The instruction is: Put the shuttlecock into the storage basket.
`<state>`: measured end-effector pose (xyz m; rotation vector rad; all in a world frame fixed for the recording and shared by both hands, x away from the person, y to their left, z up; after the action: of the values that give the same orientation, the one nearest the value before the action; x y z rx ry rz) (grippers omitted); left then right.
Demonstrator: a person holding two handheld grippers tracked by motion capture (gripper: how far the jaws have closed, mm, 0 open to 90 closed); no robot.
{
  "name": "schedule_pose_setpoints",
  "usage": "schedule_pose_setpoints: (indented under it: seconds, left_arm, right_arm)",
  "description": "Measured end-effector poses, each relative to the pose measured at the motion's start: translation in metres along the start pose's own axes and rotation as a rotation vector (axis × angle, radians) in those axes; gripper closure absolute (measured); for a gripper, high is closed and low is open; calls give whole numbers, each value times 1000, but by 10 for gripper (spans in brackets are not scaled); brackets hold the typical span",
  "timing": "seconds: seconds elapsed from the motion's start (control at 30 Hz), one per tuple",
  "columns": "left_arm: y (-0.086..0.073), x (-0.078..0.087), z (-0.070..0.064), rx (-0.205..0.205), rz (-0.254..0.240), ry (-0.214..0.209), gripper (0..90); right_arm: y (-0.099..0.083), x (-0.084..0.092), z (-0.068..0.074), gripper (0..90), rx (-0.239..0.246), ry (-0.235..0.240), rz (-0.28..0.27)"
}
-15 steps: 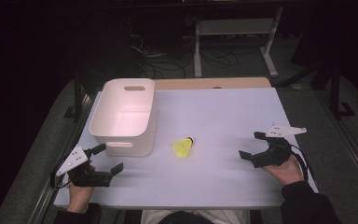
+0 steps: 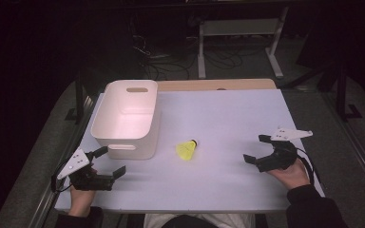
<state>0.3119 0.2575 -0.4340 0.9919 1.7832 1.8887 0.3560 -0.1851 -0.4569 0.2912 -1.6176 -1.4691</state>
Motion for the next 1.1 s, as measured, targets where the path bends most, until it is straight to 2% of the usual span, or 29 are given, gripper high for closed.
schedule_pose_setpoints:
  seconds: [0.47, 0.67, 1.1]
  left_arm:
    - [0, 1, -2, 0, -6, -6, 0]
    - [0, 1, -3, 3, -6, -10, 0]
    - [0, 2, -2, 2, -4, -6, 0]
  right_arm:
    - [2, 1, 3, 0, 1, -4, 15]
    - [1, 0, 6, 0, 7, 6, 37]
    - [9, -2, 12, 0, 30, 27, 49]
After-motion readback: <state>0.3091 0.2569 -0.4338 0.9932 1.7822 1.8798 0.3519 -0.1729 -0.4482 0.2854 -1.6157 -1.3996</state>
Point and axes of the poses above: each handheld gripper's, and its own axes: x roughly backward along the jaws, y roughly out of its top, z roughly to its left, the point moved 9 cm from there along -x, roughly forward along the jaws, and after that the axes turned 3 degrees about -z, right-handed, at the moved point
